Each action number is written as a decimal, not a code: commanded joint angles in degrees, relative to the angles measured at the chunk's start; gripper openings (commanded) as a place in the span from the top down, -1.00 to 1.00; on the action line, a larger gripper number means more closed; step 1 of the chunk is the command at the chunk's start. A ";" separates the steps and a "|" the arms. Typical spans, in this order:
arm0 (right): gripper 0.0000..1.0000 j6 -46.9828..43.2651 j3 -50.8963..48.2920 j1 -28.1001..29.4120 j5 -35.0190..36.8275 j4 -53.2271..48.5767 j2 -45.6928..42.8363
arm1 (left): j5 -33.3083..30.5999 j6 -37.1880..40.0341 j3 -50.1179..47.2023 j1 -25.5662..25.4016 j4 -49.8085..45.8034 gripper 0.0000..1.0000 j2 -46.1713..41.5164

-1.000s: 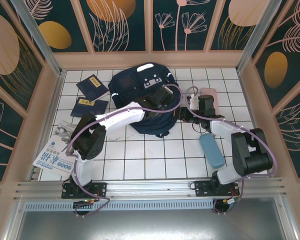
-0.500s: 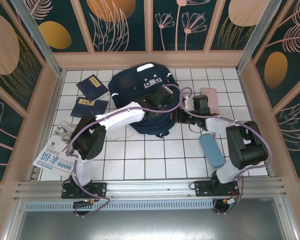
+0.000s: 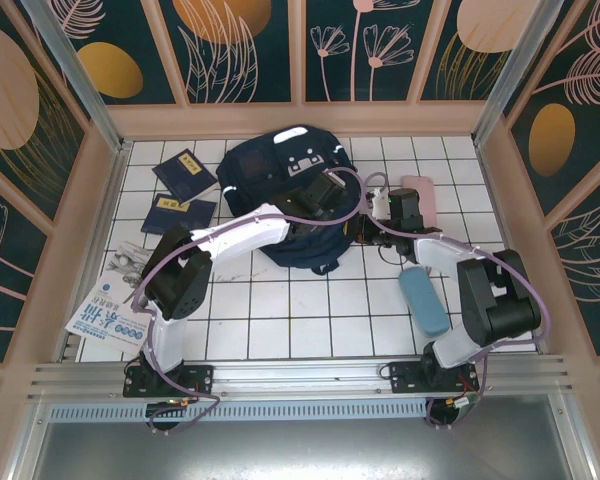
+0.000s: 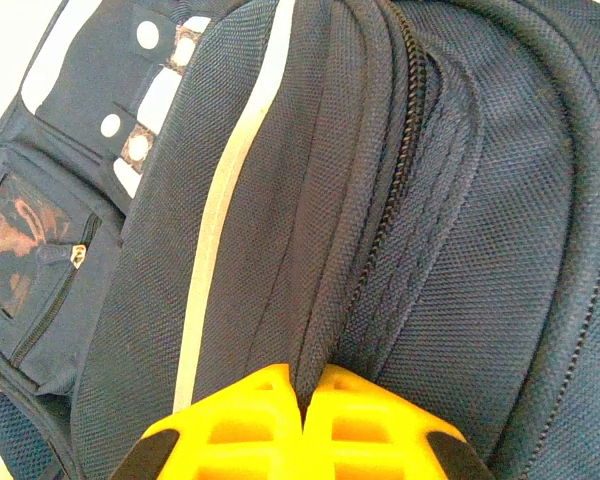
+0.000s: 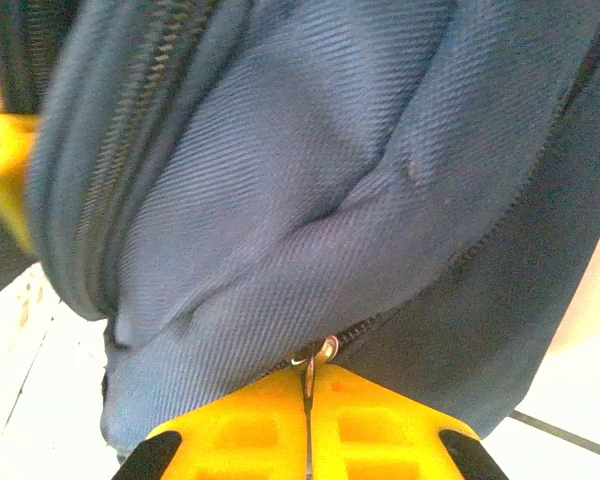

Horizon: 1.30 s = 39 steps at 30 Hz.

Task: Pack the student bag

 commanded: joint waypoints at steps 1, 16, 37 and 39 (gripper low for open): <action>0.85 2.74 -2.56 1.46 -5.20 -0.17 -4.26 | -2.35 -2.91 2.97 0.36 4.26 1.00 -1.66; 0.80 17.61 -12.58 20.67 -2.87 23.38 -5.49 | -1.57 -7.39 8.29 0.33 4.29 1.00 1.75; -0.19 26.17 -14.56 -3.99 -4.50 19.70 -14.27 | -1.43 -7.35 -2.07 0.35 8.24 1.00 -6.28; -0.20 27.22 -13.49 -3.97 -6.05 22.98 -11.52 | -1.30 -7.47 -1.93 0.40 8.29 1.00 -6.42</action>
